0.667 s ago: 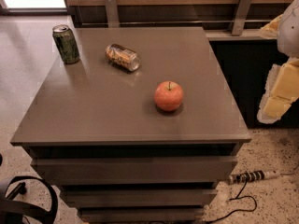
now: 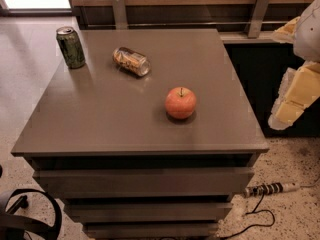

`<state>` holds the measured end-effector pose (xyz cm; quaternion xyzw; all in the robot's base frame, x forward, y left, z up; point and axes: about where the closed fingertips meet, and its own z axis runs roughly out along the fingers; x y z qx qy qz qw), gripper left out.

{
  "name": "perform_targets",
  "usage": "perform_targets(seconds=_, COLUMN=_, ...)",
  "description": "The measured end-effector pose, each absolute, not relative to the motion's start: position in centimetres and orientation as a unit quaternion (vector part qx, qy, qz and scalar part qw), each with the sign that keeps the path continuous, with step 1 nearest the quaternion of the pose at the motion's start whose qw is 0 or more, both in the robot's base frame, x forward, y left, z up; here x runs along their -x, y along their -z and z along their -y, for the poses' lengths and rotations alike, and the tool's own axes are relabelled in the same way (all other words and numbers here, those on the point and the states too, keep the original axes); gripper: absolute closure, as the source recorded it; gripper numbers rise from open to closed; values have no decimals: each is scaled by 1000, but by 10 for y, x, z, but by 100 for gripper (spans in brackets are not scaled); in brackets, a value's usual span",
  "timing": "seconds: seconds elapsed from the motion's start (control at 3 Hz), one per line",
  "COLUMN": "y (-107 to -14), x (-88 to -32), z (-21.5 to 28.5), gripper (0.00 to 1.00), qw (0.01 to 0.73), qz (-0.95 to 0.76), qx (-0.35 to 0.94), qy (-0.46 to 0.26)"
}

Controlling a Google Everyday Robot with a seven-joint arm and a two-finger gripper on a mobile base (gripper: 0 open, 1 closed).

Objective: Move apple near green can

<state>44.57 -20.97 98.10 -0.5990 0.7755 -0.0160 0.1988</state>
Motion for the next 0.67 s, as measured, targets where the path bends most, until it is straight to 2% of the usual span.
perform_targets(seconds=0.33, y=-962, x=-464, z=195, gripper=0, qw=254, qz=-761, qx=595, qy=-50)
perform_targets(seconds=0.67, y=-938, x=-488, z=156, gripper=0, qw=316, qz=-727, qx=592, qy=-142)
